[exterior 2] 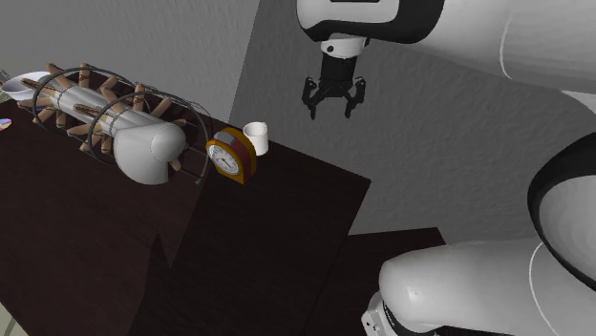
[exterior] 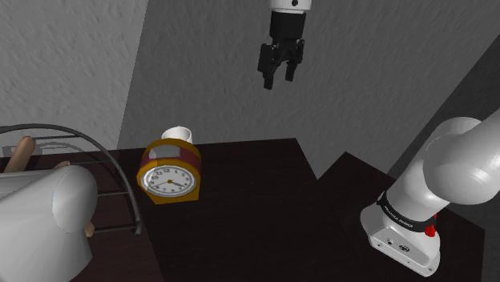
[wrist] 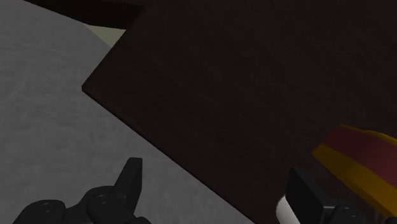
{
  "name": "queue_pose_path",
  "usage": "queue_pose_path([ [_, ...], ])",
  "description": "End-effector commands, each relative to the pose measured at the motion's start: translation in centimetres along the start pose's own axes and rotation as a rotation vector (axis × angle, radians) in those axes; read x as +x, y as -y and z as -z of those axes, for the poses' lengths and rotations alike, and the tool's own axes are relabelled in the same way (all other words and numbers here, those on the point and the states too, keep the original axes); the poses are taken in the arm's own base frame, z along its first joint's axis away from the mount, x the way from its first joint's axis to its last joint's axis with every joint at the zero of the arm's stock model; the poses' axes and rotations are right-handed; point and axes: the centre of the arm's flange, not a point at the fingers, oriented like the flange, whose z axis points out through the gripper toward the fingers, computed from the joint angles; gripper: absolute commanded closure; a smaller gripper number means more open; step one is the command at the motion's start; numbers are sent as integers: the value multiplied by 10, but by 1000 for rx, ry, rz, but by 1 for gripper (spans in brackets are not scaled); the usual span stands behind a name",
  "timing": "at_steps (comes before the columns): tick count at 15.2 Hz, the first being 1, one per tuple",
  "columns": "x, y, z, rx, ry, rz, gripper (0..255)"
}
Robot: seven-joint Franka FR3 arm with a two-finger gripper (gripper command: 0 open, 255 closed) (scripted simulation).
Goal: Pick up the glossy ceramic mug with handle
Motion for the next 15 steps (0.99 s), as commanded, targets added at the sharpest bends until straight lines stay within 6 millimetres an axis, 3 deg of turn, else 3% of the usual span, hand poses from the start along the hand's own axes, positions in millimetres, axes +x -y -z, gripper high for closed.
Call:
queue_pose_path([
  [1,16,19,-14,-9,2,8,0],
  [15,125,156,-97,-74,20,64,0],
])
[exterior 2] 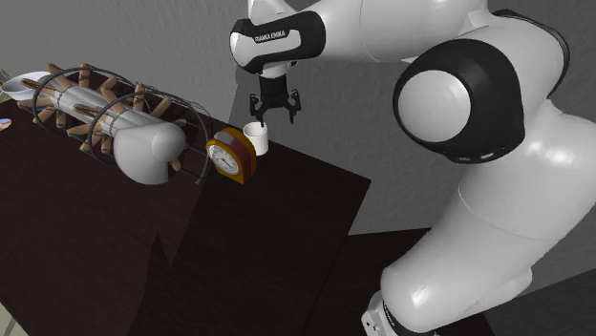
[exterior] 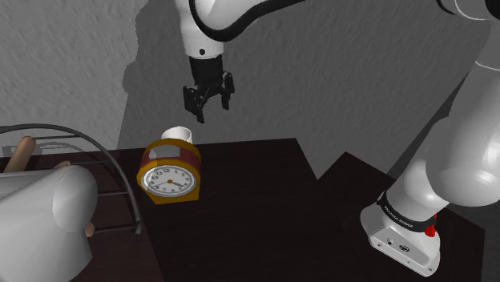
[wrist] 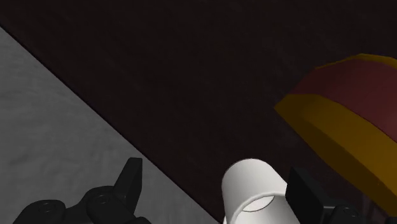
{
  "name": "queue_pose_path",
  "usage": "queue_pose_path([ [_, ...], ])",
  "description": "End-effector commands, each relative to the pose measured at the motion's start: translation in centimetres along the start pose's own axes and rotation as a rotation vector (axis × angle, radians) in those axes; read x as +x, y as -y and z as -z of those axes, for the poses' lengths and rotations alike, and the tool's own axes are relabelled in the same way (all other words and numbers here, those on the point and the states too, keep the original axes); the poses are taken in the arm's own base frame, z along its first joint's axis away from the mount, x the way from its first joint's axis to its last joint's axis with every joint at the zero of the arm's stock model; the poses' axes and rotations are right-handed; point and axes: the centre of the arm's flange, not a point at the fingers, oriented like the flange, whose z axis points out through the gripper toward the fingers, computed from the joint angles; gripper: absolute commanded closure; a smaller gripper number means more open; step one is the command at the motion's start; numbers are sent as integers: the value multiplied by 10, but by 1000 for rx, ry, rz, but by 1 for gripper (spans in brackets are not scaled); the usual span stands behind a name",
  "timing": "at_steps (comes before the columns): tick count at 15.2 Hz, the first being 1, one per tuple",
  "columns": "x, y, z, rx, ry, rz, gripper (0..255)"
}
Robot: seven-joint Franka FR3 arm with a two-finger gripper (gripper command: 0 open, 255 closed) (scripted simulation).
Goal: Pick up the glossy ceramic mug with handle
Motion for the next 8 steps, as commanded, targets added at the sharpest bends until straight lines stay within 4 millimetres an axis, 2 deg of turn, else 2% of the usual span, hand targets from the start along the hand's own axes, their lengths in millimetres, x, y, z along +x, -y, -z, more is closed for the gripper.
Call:
queue_pose_path([
  [1,17,21,-10,-9,2,7,0],
  [8,73,89,-50,-42,11,35,0],
])
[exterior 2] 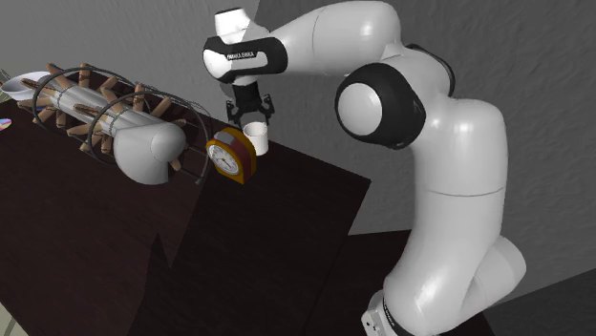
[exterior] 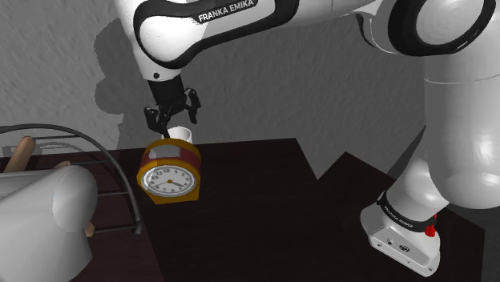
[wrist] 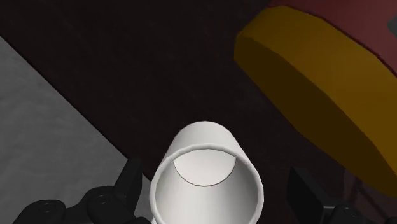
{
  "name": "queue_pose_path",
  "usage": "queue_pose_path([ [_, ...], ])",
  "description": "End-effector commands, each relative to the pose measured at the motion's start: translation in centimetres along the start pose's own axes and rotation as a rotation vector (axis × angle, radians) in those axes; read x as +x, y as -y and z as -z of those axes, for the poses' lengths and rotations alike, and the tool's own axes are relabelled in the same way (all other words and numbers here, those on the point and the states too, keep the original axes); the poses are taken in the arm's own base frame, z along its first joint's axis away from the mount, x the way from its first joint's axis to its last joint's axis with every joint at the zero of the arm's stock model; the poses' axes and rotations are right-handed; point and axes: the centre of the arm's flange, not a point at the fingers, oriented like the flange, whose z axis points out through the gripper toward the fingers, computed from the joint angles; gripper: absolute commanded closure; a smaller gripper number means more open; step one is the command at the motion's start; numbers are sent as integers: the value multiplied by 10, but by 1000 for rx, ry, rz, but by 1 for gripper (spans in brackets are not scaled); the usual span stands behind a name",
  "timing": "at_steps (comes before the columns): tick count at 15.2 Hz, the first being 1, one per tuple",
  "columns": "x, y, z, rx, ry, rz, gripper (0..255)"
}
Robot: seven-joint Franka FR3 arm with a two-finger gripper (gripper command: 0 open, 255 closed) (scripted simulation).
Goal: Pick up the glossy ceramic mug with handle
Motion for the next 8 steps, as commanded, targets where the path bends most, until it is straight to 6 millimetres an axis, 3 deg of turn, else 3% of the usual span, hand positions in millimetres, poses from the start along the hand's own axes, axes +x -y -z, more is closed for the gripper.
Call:
queue_pose_path([
  [1,16,18,-14,-10,2,7,0],
  [4,35,41,-27,-21,5,17,0],
  [8,37,42,-48,-21,5,17,0],
])
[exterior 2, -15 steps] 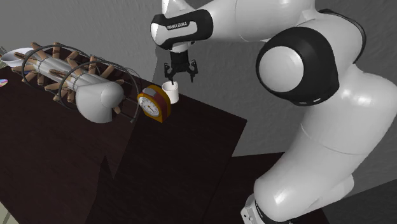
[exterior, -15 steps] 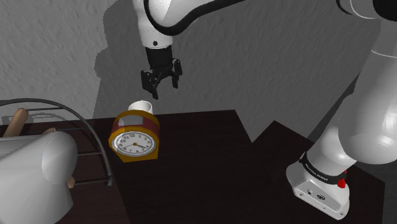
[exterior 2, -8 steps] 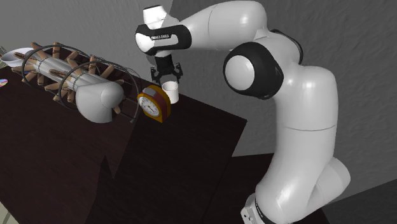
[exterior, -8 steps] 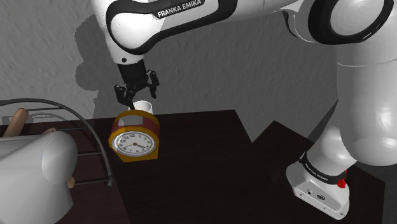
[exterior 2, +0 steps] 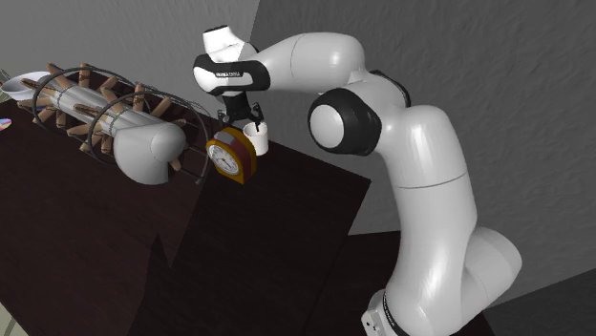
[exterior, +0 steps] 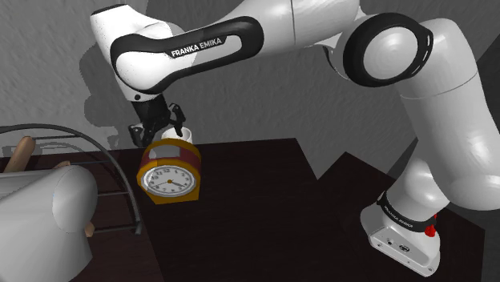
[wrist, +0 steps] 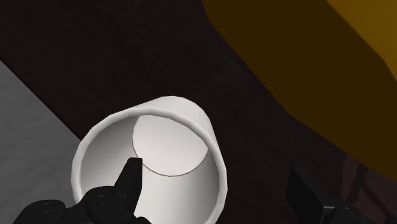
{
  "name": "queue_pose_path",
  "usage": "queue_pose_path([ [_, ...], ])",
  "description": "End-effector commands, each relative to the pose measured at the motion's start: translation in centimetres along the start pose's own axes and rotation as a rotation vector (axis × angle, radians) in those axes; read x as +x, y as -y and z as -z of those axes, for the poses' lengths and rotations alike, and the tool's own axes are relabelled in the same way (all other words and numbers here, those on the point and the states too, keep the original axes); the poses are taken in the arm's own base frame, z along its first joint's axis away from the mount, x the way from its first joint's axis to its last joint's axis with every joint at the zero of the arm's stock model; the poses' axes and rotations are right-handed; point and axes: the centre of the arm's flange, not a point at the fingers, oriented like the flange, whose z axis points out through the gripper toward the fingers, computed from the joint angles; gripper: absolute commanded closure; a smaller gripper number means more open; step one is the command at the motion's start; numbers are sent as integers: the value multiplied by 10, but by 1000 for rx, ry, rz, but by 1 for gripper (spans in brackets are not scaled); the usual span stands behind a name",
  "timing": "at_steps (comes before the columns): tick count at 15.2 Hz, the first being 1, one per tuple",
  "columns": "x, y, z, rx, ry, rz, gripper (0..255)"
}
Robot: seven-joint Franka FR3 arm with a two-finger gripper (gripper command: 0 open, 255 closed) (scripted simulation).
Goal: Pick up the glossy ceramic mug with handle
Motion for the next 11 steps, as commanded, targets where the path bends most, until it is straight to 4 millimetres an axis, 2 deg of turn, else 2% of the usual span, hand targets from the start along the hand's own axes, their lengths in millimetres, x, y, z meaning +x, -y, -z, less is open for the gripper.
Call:
queue_pose_path([
  [1,1,1,-11,0,-1,0,0],
  [3,3,2,-24,0,-1,0,0],
  [5,3,2,-24,0,-1,0,0],
  [6,2,2,-25,0,-1,0,255],
  [11,2,2,-25,0,-1,0,255],
])
